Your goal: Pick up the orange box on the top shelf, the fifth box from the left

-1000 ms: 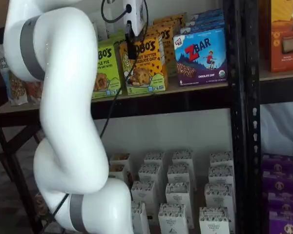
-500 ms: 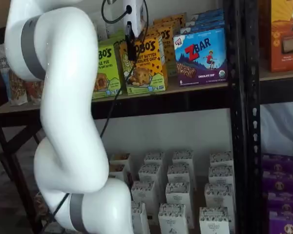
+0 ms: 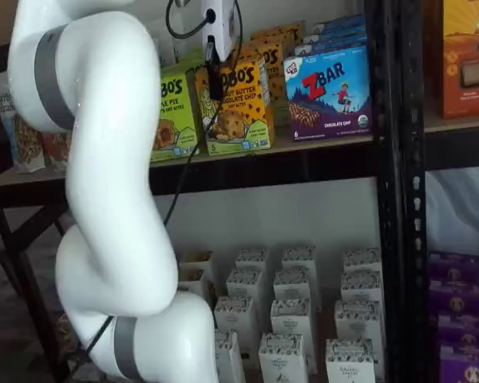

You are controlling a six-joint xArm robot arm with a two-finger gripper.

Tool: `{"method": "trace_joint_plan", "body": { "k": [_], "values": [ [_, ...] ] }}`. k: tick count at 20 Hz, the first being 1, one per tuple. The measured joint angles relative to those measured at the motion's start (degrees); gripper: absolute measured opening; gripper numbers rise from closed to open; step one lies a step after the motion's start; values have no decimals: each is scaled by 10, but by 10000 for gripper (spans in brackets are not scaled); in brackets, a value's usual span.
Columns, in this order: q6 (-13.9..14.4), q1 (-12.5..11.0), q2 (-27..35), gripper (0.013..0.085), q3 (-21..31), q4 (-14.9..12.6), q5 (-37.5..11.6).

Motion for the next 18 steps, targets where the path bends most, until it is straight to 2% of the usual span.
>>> {"method": "trace_joint_plan", "body": {
  "k": [16, 17, 18],
  "values": [
    [1, 1, -1, 690, 1, 0, -2],
    [1, 1, -2, 650, 2, 0, -3],
    [1, 1, -2, 650, 3, 1, -4]
  ]
}}
